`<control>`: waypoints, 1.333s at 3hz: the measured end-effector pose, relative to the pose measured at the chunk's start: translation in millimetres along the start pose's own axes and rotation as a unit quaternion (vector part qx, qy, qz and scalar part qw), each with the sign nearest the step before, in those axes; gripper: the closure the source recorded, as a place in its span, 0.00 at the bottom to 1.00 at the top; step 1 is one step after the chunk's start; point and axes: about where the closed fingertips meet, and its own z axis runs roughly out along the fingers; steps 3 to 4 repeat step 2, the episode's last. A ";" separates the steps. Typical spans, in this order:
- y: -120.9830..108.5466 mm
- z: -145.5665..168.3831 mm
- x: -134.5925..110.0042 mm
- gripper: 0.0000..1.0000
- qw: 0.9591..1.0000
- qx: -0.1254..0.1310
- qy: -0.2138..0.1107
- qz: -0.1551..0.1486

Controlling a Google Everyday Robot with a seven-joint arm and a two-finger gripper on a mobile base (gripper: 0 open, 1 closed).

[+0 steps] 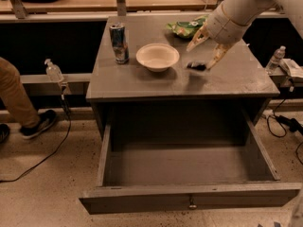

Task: Pick rxbar blueberry from top drawer and place on counter

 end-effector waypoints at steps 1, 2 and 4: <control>-0.5 2.7 -0.4 0.00 1.000 0.000 -0.001 0.000; -0.6 2.8 -0.4 0.00 1.000 0.000 -0.001 0.000; -0.6 2.8 -0.4 0.00 1.000 0.000 -0.001 0.000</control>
Offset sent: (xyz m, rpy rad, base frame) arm 0.0008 0.0013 -0.0020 0.0004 0.0021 0.0018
